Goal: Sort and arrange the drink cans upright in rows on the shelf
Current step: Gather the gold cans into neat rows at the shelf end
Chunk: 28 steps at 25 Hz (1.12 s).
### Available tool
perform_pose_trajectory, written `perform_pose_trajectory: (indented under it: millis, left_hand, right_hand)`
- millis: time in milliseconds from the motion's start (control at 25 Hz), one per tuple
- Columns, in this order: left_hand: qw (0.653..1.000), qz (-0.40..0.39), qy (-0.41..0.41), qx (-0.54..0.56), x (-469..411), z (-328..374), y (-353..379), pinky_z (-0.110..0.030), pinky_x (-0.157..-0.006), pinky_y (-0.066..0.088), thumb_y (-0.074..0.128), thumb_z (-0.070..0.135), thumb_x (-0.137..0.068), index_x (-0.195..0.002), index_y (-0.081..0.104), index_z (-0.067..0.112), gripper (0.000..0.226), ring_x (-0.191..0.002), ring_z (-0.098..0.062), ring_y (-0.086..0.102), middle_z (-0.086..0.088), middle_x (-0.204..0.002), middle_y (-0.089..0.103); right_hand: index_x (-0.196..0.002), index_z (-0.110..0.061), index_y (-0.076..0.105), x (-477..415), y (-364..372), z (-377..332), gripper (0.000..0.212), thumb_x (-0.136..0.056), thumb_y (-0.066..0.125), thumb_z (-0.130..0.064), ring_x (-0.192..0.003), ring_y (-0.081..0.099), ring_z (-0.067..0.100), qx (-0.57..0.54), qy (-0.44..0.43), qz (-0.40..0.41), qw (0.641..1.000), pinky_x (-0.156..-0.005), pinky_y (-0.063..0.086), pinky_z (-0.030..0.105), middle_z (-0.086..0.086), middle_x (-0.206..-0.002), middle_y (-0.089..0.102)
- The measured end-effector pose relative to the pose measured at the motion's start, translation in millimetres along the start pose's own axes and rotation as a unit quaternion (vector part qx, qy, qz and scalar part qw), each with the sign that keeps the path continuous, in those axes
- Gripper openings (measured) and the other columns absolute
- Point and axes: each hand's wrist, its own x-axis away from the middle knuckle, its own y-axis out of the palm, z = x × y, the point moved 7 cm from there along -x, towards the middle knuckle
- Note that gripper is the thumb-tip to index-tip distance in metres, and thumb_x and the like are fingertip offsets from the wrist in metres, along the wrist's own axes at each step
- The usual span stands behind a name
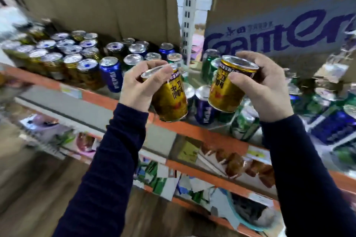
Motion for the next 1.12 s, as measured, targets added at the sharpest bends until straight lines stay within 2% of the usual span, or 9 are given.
perform_pose_trajectory:
  millis: [120,280,360,520,760,960,1120]
  left_hand:
    - [0.998,0.049,-0.021,-0.021,0.1,-2.0,-92.6,-0.018,-0.065,0.047,0.07,0.046,-0.054,-0.06,0.067,0.025,0.021,-0.07,0.001,0.06,0.015,-0.07,0.068]
    - [0.992,0.101,-0.046,-0.062,-1.4,-11.1,-179.1,-0.019,-0.064,0.046,0.071,0.051,-0.051,-0.078,0.068,0.019,0.042,-0.069,-0.003,0.06,0.012,-0.07,0.066]
    - [0.987,0.127,-0.039,-0.089,-4.9,-16.6,-216.4,-0.015,-0.062,0.045,0.069,0.053,-0.053,-0.081,0.068,0.019,0.044,-0.069,0.0,0.059,0.013,-0.07,0.066]
    - [0.979,0.15,-0.042,-0.135,-37.7,-31.7,-280.4,-0.016,-0.063,0.047,0.07,0.054,-0.052,-0.084,0.069,0.021,0.047,-0.072,-0.002,0.062,0.012,-0.076,0.067]
    - [0.974,0.158,-0.024,-0.16,-142.7,-33.7,-359.2,-0.014,-0.061,0.047,0.069,0.054,-0.052,-0.085,0.069,0.021,0.046,-0.072,0.0,0.063,0.013,-0.077,0.068]
    - [0.967,0.154,0.009,-0.204,-221.5,-31.9,-419.0,-0.017,-0.066,0.048,0.069,0.059,-0.052,-0.09,0.068,0.024,0.051,-0.078,-0.005,0.063,0.009,-0.085,0.068]
    - [0.959,0.144,0.047,-0.238,-290.9,-33.0,-469.9,-0.014,-0.069,0.047,0.07,0.057,-0.055,-0.094,0.068,0.022,0.053,-0.076,0.001,0.061,0.012,-0.085,0.067]
  right_hand:
    - [-0.118,-0.018,0.061,1.7,95.2,-15.5,0.061,-0.065,0.067,-0.046,-0.1,0.063,0.009,-0.014,0.006,-0.052,0.999,-0.086,0.05,0.028,0.0,-0.111,0.066]
    - [-0.119,-0.02,0.06,-2.8,191.3,-29.5,0.064,-0.063,0.067,-0.05,-0.102,0.063,0.007,-0.011,0.011,-0.113,0.993,-0.09,0.051,0.034,-0.004,-0.112,0.066]
    - [-0.121,-0.021,0.06,-10.4,236.0,-34.3,0.067,-0.061,0.067,-0.052,-0.103,0.063,0.007,-0.005,0.007,-0.138,0.99,-0.092,0.051,0.036,-0.004,-0.113,0.066]
    - [-0.119,-0.021,0.061,-41.8,319.2,-41.6,0.067,-0.06,0.067,-0.05,-0.105,0.061,0.005,-0.016,-0.01,-0.167,0.986,-0.093,0.05,0.034,-0.007,-0.114,0.066]
    - [-0.114,-0.028,0.061,-129.3,410.5,-48.0,0.06,-0.058,0.068,-0.048,-0.103,0.062,0.005,-0.009,-0.024,-0.159,0.987,-0.092,0.049,0.031,-0.01,-0.109,0.067]
    - [-0.116,-0.026,0.059,-187.2,468.0,-53.6,0.063,-0.058,0.069,-0.047,-0.101,0.06,0.0,0.011,-0.02,-0.139,0.99,-0.084,0.047,0.018,-0.014,-0.109,0.065]
    - [-0.117,-0.023,0.058,-220.2,514.2,-52.3,0.059,-0.061,0.072,-0.039,-0.101,0.06,0.0,0.022,0.0,-0.102,0.995,-0.087,0.051,0.028,-0.013,-0.109,0.063]
